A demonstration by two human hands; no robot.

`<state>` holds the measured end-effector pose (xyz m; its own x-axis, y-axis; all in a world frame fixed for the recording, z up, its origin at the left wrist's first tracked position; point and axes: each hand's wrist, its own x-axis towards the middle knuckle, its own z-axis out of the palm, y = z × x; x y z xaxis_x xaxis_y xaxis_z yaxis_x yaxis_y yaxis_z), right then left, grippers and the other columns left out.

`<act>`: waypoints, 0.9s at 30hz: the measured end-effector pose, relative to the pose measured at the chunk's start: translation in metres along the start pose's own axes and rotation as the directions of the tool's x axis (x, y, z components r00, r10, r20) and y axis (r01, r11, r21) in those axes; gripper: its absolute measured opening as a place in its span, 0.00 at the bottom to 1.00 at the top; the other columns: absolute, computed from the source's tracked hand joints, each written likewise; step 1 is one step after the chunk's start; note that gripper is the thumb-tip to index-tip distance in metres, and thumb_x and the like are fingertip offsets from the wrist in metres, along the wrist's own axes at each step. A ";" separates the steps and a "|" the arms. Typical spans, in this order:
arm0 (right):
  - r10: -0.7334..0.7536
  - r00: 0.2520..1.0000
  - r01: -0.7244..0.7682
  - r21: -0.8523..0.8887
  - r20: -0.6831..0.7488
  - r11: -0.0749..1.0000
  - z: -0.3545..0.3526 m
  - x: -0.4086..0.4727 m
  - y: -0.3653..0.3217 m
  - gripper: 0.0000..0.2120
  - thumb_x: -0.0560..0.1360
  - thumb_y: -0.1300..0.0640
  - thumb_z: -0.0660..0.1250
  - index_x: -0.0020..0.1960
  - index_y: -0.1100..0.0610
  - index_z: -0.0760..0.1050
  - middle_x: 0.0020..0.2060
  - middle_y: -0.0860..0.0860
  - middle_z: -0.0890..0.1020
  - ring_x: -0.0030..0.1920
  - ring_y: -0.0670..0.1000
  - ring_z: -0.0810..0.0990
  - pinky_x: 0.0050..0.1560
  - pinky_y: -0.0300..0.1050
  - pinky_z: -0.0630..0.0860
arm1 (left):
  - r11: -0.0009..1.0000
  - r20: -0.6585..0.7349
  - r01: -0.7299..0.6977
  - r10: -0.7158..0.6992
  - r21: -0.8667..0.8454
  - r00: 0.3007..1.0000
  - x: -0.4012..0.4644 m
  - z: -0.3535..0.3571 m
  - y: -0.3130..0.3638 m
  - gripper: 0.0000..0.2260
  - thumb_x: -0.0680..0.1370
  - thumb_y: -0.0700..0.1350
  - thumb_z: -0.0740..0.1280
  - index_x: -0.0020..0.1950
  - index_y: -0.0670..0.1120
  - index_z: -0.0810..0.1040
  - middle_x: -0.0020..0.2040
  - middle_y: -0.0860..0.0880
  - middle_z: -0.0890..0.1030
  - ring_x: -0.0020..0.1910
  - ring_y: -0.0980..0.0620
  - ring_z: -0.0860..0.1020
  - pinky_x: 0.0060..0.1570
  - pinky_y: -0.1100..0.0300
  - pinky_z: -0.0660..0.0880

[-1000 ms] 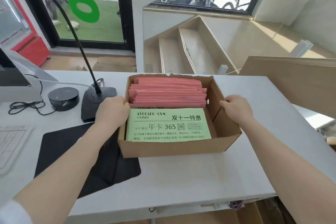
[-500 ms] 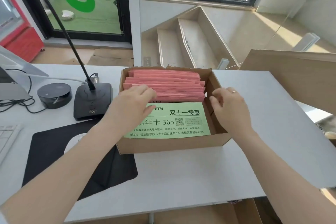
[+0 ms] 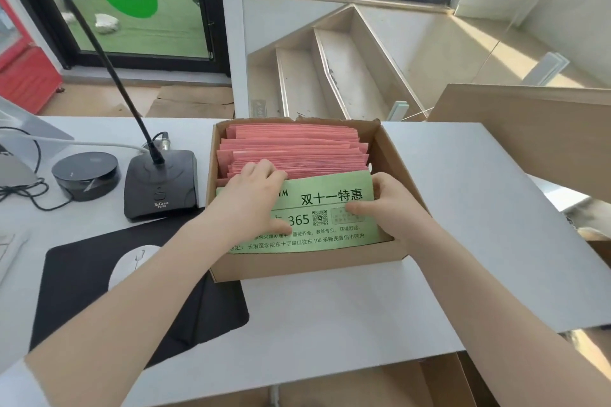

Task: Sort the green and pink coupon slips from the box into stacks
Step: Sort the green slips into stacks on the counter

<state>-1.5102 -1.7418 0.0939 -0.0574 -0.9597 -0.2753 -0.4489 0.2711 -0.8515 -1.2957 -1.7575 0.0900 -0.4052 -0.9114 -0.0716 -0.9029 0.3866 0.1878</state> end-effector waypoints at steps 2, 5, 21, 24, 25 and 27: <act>-0.032 0.999 0.027 0.117 0.044 0.993 -0.006 -0.005 -0.001 0.20 0.70 0.65 0.71 0.58 0.54 0.70 0.50 0.50 0.82 0.49 0.48 0.82 0.51 0.48 0.78 | 0.996 -0.086 -0.032 0.025 -0.089 0.996 -0.003 -0.004 0.002 0.32 0.70 0.56 0.71 0.69 0.46 0.64 0.59 0.49 0.68 0.60 0.50 0.66 0.62 0.54 0.66; -0.149 0.976 0.117 0.196 0.158 0.974 -0.012 -0.014 -0.003 0.17 0.71 0.70 0.68 0.57 0.56 0.74 0.47 0.49 0.83 0.43 0.45 0.83 0.39 0.38 0.78 | 0.983 -0.223 -0.125 0.093 -0.133 0.970 -0.014 -0.010 0.002 0.21 0.72 0.51 0.71 0.62 0.46 0.72 0.55 0.50 0.71 0.51 0.48 0.74 0.50 0.54 0.72; -0.552 0.834 0.477 0.488 0.012 0.731 -0.071 -0.069 0.012 0.17 0.67 0.68 0.64 0.39 0.45 0.80 0.37 0.46 0.84 0.42 0.49 0.83 0.40 0.42 0.79 | 0.969 -0.682 -0.107 0.234 0.223 0.693 -0.086 -0.036 0.061 0.15 0.71 0.55 0.64 0.43 0.42 0.78 0.34 0.48 0.80 0.32 0.46 0.79 0.32 0.57 0.76; -0.513 0.858 0.420 0.540 0.026 0.730 -0.093 -0.095 0.041 0.17 0.66 0.67 0.64 0.38 0.45 0.80 0.36 0.47 0.83 0.41 0.49 0.82 0.40 0.42 0.79 | 0.981 -0.780 -0.191 0.144 0.031 0.609 -0.112 -0.018 0.093 0.15 0.69 0.55 0.68 0.46 0.44 0.76 0.38 0.50 0.81 0.36 0.52 0.79 0.35 0.62 0.76; -0.503 0.863 0.403 0.544 0.042 0.736 -0.099 -0.104 0.053 0.17 0.66 0.67 0.65 0.38 0.45 0.80 0.37 0.47 0.83 0.41 0.49 0.82 0.41 0.42 0.79 | 0.967 -0.782 -0.226 0.053 -0.114 0.621 -0.120 -0.009 0.105 0.15 0.68 0.54 0.71 0.47 0.46 0.74 0.40 0.53 0.80 0.38 0.60 0.77 0.39 0.71 0.73; -0.481 0.873 0.370 0.530 0.083 0.763 -0.105 -0.119 0.079 0.16 0.65 0.68 0.70 0.39 0.45 0.80 0.38 0.48 0.83 0.43 0.50 0.82 0.43 0.43 0.79 | 0.878 -0.700 -0.231 -0.151 -0.419 0.698 -0.131 0.016 0.126 0.16 0.66 0.48 0.75 0.47 0.51 0.71 0.43 0.61 0.75 0.39 0.71 0.72 0.43 0.79 0.66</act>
<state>-1.6321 -1.6145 0.1062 0.2394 -0.9619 0.1324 0.1085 -0.1090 -0.9881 -1.3591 -1.5872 0.1078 -0.0462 -0.7926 0.6079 -0.6396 0.4909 0.5915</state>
